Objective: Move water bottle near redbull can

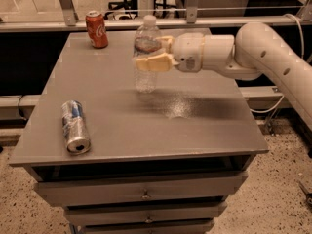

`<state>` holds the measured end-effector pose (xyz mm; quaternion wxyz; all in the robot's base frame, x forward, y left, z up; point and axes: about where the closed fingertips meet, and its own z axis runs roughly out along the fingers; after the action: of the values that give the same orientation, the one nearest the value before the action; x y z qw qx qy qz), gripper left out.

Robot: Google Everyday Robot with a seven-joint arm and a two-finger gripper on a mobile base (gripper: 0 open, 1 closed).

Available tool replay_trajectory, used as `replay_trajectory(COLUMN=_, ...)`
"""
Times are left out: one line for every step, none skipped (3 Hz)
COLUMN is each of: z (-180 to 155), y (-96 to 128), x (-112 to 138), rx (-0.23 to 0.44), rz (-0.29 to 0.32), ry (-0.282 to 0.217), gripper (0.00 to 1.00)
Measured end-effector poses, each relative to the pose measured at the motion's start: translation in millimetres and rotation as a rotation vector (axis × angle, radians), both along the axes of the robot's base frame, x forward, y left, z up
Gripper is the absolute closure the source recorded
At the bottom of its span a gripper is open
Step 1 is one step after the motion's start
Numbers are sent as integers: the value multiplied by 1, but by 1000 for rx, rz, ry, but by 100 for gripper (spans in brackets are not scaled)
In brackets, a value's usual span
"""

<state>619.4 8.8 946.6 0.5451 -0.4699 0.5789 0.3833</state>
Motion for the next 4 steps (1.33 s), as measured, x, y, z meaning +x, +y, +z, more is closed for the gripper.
replay_trajectory(z=-7, y=56, x=-27, rx=-11, rz=104, ry=-5, gripper=100)
replay_trajectory(z=-4, y=96, x=-47, rx=-11, rz=177, ry=-11, gripper=100)
replay_trajectory(z=-11, y=119, x=-59, rx=-18, rz=223, ry=-6, gripper=100)
replay_trajectory(z=-20, y=132, x=-66, rx=-22, rz=255, ry=13, gripper=86)
